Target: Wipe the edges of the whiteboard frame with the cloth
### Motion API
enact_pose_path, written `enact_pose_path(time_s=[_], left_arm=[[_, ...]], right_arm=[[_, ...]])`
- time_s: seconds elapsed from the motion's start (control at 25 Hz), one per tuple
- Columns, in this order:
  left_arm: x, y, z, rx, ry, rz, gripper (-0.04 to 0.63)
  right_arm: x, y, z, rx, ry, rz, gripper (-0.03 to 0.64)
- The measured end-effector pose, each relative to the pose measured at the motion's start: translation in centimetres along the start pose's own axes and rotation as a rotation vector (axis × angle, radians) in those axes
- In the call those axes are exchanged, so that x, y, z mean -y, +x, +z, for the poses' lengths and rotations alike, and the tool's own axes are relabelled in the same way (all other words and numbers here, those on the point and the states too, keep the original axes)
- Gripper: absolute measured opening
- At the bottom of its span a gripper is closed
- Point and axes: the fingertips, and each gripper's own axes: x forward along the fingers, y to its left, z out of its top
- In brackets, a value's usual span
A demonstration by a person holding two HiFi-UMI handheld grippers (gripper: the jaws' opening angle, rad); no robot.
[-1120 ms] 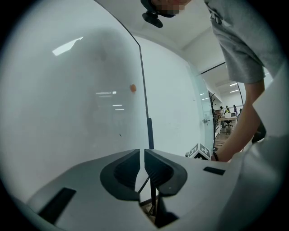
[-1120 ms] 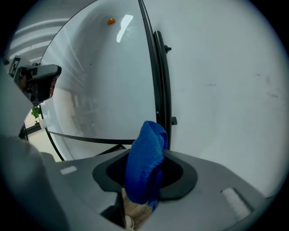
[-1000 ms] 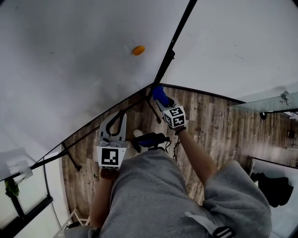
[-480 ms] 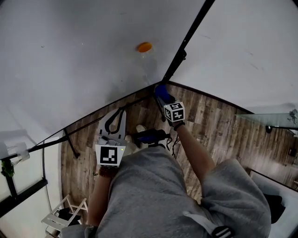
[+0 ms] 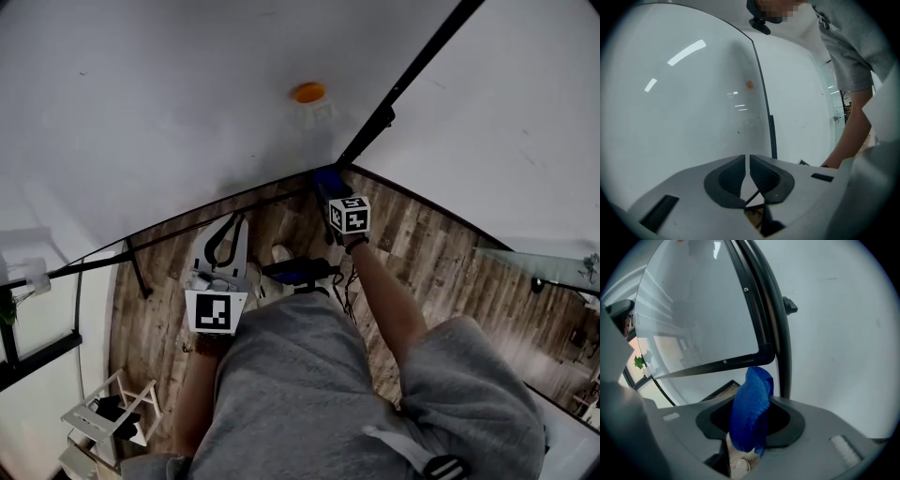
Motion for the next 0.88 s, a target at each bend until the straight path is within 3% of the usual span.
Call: enact_pose_path(time_s=[0.36, 0.88], left_arm=[[-1.2, -0.1, -1.5, -0.023, -0.048, 0.044, 0.035], [-1.9, 1.1, -1.1, 0.021, -0.041, 0.017, 0.034]], right_arm=[[0.9, 1.8, 1.4, 0.017, 0.062, -0.023, 0.170], [0.0, 1.4, 2.9, 0.033, -0.026, -0.039, 0.169]])
